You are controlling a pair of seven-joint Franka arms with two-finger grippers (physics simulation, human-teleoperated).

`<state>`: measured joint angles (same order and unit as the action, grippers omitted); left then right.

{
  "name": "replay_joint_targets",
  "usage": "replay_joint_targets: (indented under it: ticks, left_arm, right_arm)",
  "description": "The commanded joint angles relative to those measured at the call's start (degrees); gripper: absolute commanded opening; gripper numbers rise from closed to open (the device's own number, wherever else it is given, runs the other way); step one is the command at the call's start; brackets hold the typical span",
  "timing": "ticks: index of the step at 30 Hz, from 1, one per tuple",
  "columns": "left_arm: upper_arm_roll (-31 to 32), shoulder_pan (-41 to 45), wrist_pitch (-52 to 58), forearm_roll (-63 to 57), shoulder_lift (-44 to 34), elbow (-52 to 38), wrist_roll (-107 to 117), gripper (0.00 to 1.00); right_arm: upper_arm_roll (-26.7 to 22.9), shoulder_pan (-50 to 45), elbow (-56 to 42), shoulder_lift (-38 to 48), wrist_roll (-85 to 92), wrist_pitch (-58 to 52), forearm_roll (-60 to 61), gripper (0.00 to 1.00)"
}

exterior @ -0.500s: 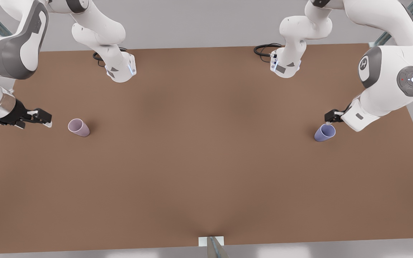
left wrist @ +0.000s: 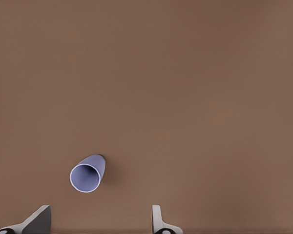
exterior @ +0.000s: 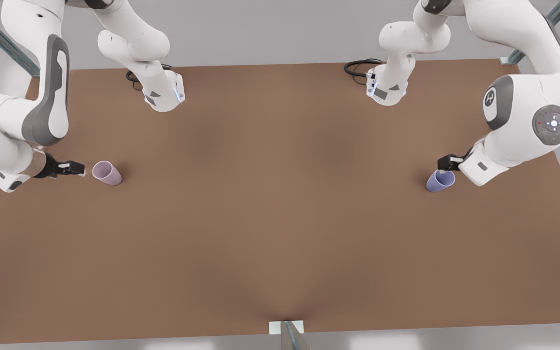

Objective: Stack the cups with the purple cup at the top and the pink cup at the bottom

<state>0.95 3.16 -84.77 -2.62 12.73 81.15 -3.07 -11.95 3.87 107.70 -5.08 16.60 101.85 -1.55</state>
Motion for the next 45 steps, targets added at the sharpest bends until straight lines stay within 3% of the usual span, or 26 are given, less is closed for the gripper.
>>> replay_joint_targets:
  ticks: [1,9,17,36,39,41,42,45]
  left_arm:
    - [-0.07,0.00,0.39,-0.02,0.19,-0.03,-1.15,1.00]
    - [-0.07,-0.09,0.84,-0.02,1.07,-0.03,-1.06,1.00]
    - [-0.16,-0.09,0.84,-0.02,1.59,-0.03,-1.15,1.00]
    - [-0.34,-0.17,1.19,0.16,2.30,-0.03,-1.15,1.00]
    - [-0.34,-0.17,1.19,0.16,2.56,-0.03,-1.15,1.00]
    - [-0.34,-0.17,1.19,0.16,2.65,-0.03,-1.06,1.00]
    - [-0.34,-0.17,1.19,0.16,2.65,-0.03,-1.15,1.00]
    - [-0.34,-0.17,1.19,0.16,2.65,-0.03,-1.15,1.00]
  right_arm:
    - [-2.55,2.28,1.20,-1.68,21.63,11.00,-0.47,1.00]
    - [-4.67,2.28,6.39,-7.84,25.32,12.67,-1.00,1.00]
    - [-5.46,2.63,19.48,-3.36,32.70,20.49,-3.72,1.00]
    - [-5.46,2.81,27.66,-5.99,32.61,33.41,-3.72,1.00]
    - [-5.46,2.63,29.50,-6.78,32.53,37.28,-3.72,0.85]
    - [-5.46,2.63,29.50,-6.87,32.26,36.67,-3.72,0.65]
    - [-5.37,2.63,29.50,-6.96,32.18,36.58,-3.72,0.65]
    - [-5.37,2.02,29.15,-6.61,31.91,36.49,-3.72,0.27]
